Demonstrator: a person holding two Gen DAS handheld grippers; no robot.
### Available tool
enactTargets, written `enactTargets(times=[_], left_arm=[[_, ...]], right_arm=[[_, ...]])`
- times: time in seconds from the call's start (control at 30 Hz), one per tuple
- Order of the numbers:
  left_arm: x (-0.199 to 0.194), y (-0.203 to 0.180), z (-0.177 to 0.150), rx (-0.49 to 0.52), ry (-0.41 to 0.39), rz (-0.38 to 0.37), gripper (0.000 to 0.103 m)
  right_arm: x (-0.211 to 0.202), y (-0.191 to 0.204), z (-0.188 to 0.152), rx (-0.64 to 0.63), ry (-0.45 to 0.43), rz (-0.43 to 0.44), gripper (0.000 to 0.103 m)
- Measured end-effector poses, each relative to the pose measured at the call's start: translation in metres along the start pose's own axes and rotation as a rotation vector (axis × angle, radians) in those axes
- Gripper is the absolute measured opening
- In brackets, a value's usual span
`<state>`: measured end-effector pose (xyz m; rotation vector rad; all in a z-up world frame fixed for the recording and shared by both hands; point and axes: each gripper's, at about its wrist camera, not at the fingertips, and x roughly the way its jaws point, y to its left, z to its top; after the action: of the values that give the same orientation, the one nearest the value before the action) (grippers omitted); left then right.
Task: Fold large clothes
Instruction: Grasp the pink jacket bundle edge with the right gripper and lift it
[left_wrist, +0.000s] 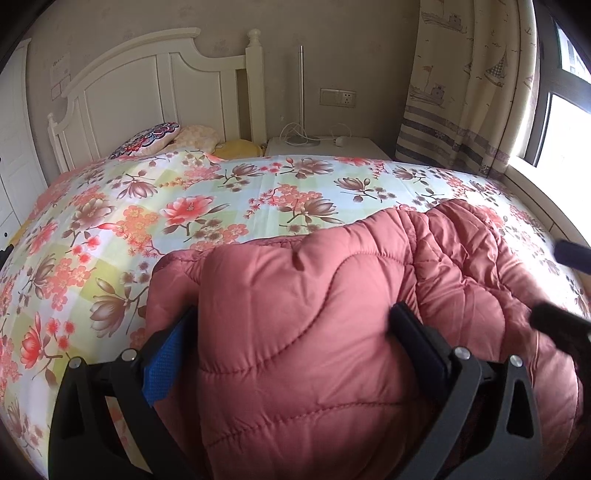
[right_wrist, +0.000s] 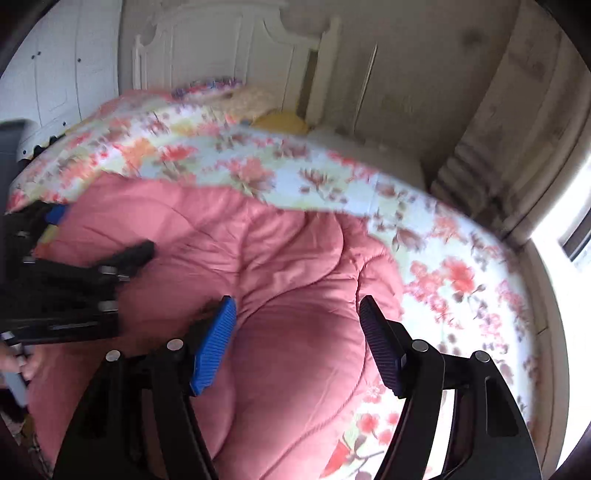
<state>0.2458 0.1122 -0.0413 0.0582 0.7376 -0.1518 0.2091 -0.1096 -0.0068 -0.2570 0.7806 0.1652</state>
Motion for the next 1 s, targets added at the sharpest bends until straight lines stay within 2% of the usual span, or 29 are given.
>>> enactTargets(times=[0.1,0.17,0.23,0.4,0.53,0.63,0.7,0.8,0.9,1.0], left_arm=[[0.001,-0.001,0.000,0.003,0.004,-0.001,0.101],[0.002,-0.003,0.000,0.014,0.009,0.002,0.101],[0.002,-0.004,0.000,0.021,0.008,0.007,0.101],[0.002,0.000,0.000,0.002,0.005,-0.004,0.101],[0.003,0.003,0.000,-0.011,0.008,-0.024,0.101],[0.003,0.003,-0.001,-0.013,0.005,-0.032,0.101],[0.002,0.004,-0.001,-0.019,0.004,-0.037,0.101],[0.003,0.008,0.000,-0.037,0.010,-0.053,0.101],[0.004,0.011,0.000,-0.050,0.014,-0.066,0.101],[0.003,0.007,-0.001,-0.033,0.010,-0.055,0.101]], right_arm=[[-0.033,0.017,-0.014,-0.018,-0.077,0.044,0.069],[-0.018,0.037,-0.031,-0.092,-0.016,-0.006,0.069],[-0.007,0.047,-0.045,-0.123,-0.058,-0.051,0.070],[-0.025,0.046,-0.041,-0.124,-0.041,-0.065,0.069],[-0.065,0.051,-0.047,-0.114,-0.132,-0.066,0.071],[-0.038,0.060,-0.066,-0.137,-0.058,-0.061,0.072],[-0.030,0.061,-0.075,-0.110,-0.075,-0.064,0.072],[-0.039,0.066,-0.066,-0.137,-0.052,-0.084,0.071],[-0.061,0.068,-0.059,-0.095,-0.104,-0.047,0.071],[-0.045,0.074,-0.073,-0.103,-0.083,-0.039,0.072]])
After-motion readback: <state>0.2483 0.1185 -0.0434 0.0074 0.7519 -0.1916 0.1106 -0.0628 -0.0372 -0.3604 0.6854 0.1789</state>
